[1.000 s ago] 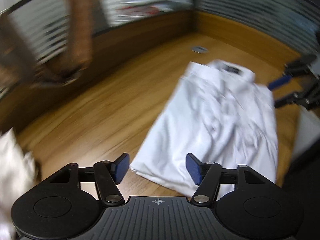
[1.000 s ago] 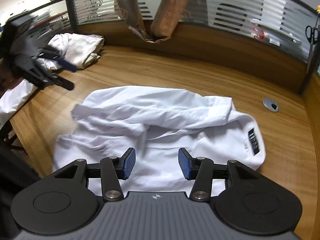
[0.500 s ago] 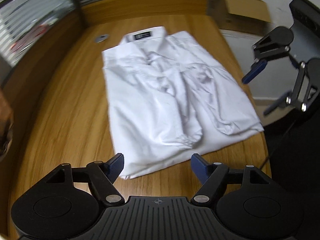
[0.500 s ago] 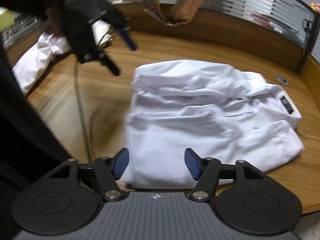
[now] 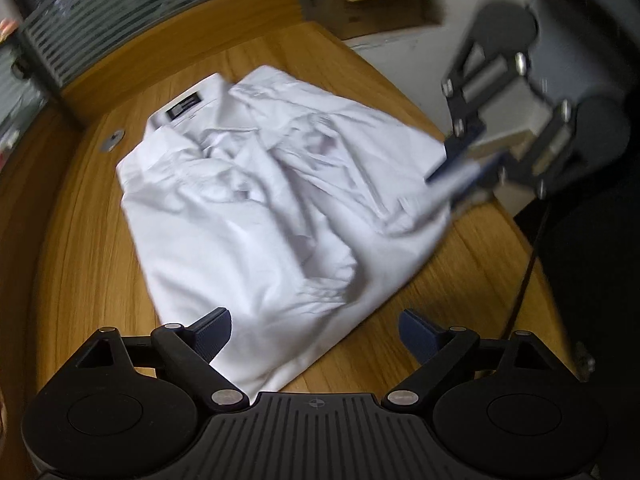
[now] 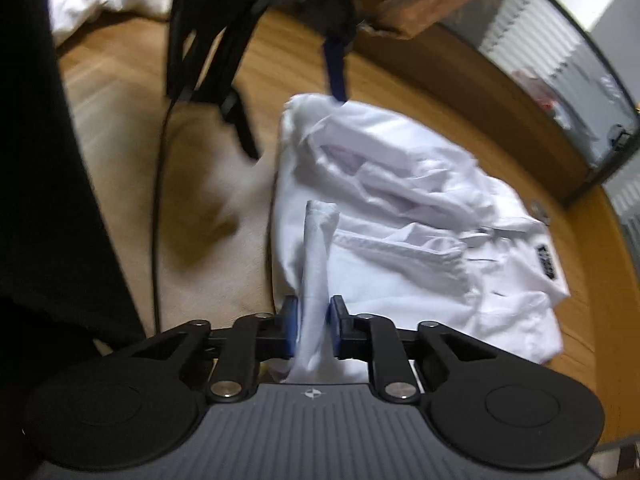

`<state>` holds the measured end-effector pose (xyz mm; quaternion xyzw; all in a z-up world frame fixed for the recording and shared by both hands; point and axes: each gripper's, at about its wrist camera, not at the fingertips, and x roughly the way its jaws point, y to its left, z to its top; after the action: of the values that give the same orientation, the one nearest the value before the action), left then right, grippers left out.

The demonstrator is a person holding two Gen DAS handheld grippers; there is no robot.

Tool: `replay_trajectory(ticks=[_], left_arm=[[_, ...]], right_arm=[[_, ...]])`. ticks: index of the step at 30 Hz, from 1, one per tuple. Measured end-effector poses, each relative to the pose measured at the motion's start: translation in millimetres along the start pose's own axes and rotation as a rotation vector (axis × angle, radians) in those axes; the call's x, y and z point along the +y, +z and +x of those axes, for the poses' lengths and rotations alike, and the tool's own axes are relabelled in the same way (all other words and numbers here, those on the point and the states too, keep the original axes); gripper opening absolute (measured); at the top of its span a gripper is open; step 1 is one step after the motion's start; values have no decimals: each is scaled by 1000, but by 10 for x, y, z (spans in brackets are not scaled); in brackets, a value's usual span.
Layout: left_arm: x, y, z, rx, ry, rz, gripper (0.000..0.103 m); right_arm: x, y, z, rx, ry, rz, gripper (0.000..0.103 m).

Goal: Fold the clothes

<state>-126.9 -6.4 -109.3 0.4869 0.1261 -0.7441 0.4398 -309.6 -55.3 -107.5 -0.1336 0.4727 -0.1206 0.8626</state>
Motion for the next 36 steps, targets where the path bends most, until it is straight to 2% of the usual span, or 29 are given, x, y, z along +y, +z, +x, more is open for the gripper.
replay_trajectory(ticks=[6,10,14,16,18,20,23,25,27,29,33,36], left_arm=[[-313,47,210,-36,107,105,92],[-412,119,336,-50,193,91,91],[-387,179,393,-70,250,17,85],[-389,197,414,-74,278,-4,80],[-387,214,424,-74,298,-12,63],[-383,248,410,-79,289,-25,54],[-345,287,366,-78,285,-35,48],[-316,321,332,-74,282,-40,46],[-293,354,298,-68,279,-48,45],[-278,402,251,-59,275,-57,44],[-188,517,203,-36,252,-105,44],[-155,592,169,-26,249,-129,44]], right_arm=[[-236,107,-193,-8,-35,72,14],[-357,154,-277,-16,-47,70,15],[-406,147,-317,-6,-64,50,15],[-405,152,-325,-3,-68,38,15],[-401,157,-334,-2,-67,38,15],[-400,162,-342,-3,-70,36,15],[-391,162,-355,-3,-71,37,17],[-371,152,-371,-7,-78,40,33],[-324,141,-382,-16,-92,30,69],[-250,120,-335,-13,-106,11,80],[-89,65,-158,10,-130,-31,85],[-8,22,4,29,-172,-61,83]])
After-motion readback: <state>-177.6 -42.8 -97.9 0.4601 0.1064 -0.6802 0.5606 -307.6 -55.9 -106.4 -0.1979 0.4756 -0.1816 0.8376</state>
